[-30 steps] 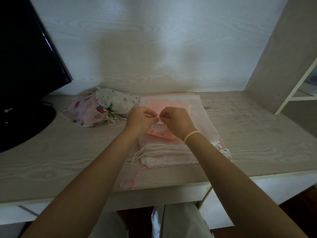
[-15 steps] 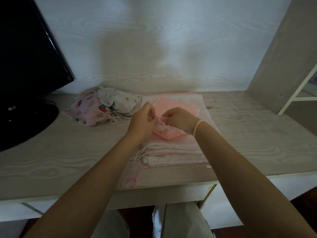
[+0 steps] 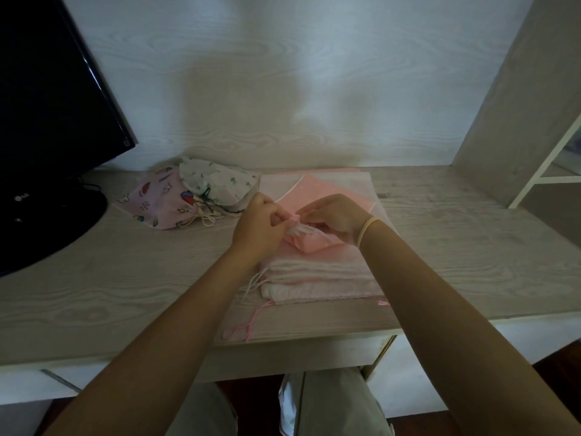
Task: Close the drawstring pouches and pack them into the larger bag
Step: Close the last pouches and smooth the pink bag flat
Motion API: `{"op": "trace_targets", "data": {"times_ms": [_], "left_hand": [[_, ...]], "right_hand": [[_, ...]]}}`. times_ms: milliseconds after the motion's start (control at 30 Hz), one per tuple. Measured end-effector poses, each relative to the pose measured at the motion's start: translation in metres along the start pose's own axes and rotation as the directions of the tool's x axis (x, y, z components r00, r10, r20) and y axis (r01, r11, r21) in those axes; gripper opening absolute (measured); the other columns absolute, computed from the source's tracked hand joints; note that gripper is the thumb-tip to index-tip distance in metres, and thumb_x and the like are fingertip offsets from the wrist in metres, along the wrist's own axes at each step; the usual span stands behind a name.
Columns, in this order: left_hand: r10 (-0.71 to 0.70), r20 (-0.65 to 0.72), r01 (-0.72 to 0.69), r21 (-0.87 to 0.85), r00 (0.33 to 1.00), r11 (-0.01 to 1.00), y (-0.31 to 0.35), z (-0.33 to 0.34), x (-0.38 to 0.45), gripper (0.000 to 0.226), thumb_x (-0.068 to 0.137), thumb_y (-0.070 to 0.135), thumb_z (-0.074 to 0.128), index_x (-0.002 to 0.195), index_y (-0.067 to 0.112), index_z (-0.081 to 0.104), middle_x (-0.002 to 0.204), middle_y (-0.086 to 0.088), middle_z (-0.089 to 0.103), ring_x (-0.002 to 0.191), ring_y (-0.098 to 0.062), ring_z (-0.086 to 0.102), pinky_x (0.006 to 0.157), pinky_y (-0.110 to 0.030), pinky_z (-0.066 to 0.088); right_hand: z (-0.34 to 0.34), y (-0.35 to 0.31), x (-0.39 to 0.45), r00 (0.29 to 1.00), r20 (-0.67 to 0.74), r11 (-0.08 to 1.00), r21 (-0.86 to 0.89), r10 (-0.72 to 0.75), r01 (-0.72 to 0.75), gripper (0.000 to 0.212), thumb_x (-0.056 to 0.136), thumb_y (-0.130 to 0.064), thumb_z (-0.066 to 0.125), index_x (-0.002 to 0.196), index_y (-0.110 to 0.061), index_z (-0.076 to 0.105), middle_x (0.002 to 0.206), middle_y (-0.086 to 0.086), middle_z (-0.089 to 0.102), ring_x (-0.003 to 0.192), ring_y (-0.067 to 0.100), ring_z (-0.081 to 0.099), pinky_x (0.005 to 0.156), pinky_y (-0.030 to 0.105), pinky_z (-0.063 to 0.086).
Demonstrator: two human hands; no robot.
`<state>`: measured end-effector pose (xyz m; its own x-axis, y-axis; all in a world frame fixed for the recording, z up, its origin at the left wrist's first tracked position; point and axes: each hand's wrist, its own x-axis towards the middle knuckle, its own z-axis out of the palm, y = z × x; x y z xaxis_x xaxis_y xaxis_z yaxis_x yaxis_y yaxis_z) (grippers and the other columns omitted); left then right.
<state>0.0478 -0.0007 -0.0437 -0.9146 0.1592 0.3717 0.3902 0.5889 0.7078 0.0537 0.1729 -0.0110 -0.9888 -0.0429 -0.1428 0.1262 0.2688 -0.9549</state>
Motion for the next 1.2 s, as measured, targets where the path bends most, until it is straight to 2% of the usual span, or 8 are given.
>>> {"op": "trace_targets", "data": {"times_ms": [167,367,633,767,900,1000,1100,1200], "left_hand": [[-0.054,0.085,0.037,0.193,0.995,0.981,-0.011,-0.008,0.005,0.015,0.082,0.024,0.075,0.074,0.029,0.063,0.093,0.001,0.060,0.079,-0.016,0.060,0.077,-0.038,0.054],[-0.114,0.147,0.049,0.386,0.983,0.921,-0.015,-0.014,0.007,0.006,0.087,0.029,0.069,0.081,0.027,0.068,0.095,0.005,0.062,0.089,-0.018,0.061,0.080,-0.037,0.054],[-0.150,0.133,0.075,0.449,0.980,0.891,0.000,-0.019,0.014,0.017,0.082,0.042,0.071,0.081,0.026,0.069,0.107,0.001,0.060,0.089,-0.022,0.061,0.076,-0.034,0.053],[-0.054,0.348,-0.077,0.353,0.936,0.932,0.039,-0.017,0.025,0.059,0.073,0.041,0.079,0.124,0.026,0.055,0.127,0.002,0.039,0.096,-0.013,0.049,0.088,-0.036,0.049],[-0.080,0.478,-0.163,0.445,0.874,0.881,0.052,0.005,0.030,0.042,0.080,0.040,0.073,0.119,0.027,0.063,0.126,-0.001,0.037,0.099,-0.019,0.052,0.087,-0.035,0.049],[-0.033,0.352,-0.090,0.328,0.935,0.941,0.049,0.014,0.036,0.017,0.083,0.029,0.069,0.098,0.022,0.070,0.113,-0.001,0.057,0.089,-0.019,0.058,0.076,-0.029,0.048],[-0.042,0.169,0.005,0.213,0.985,0.977,0.046,0.011,0.046,0.008,0.083,0.024,0.065,0.088,0.018,0.068,0.097,-0.003,0.065,0.084,-0.022,0.059,0.066,-0.026,0.041],[-0.112,0.057,0.107,0.090,0.992,0.990,0.037,0.001,0.051,0.005,0.086,0.026,0.063,0.084,0.022,0.061,0.089,0.001,0.063,0.082,-0.022,0.059,0.068,-0.028,0.043]], "right_hand": [[-0.009,0.007,0.004,0.957,-0.290,0.993,-0.117,-0.019,-0.016,0.014,0.081,0.000,0.070,0.094,0.001,0.075,0.073,0.010,0.070,0.056,0.012,0.059,0.054,0.016,0.050],[-0.008,0.010,0.010,0.908,-0.405,0.944,-0.328,-0.104,-0.038,0.009,0.087,-0.008,0.067,0.089,-0.006,0.076,0.078,0.005,0.072,0.068,0.008,0.060,0.079,0.022,0.049],[-0.006,0.008,0.009,0.913,-0.380,0.922,-0.386,-0.147,-0.012,0.012,0.089,-0.009,0.065,0.091,-0.006,0.076,0.083,0.007,0.074,0.069,0.010,0.060,0.078,0.025,0.051],[-0.010,-0.002,0.006,0.904,-0.372,0.903,-0.427,-0.209,0.033,0.009,0.086,-0.011,0.068,0.088,-0.009,0.076,0.076,0.001,0.070,0.071,0.013,0.063,0.083,0.032,0.056],[-0.009,-0.009,0.000,0.883,-0.398,0.899,-0.434,-0.250,0.059,0.015,0.086,-0.014,0.066,0.101,-0.014,0.062,0.083,0.002,0.067,0.078,0.018,0.063,0.079,0.030,0.052],[-0.022,-0.016,-0.011,0.886,-0.374,0.802,-0.598,-0.273,-0.005,0.026,0.089,-0.015,0.056,0.115,-0.013,0.056,0.092,0.004,0.063,0.082,0.022,0.059,0.074,0.029,0.045],[-0.030,-0.023,-0.018,0.965,-0.247,0.687,-0.716,-0.084,-0.123,0.038,0.090,-0.013,0.047,0.127,-0.013,0.055,0.105,0.008,0.067,0.087,0.023,0.064,0.075,0.030,0.051],[-0.020,-0.032,-0.016,0.983,-0.161,0.700,-0.692,0.090,-0.177,0.064,0.092,-0.013,0.046,0.150,-0.014,0.020,0.094,0.012,0.068,0.073,0.022,0.068,0.064,0.034,0.058]]}}
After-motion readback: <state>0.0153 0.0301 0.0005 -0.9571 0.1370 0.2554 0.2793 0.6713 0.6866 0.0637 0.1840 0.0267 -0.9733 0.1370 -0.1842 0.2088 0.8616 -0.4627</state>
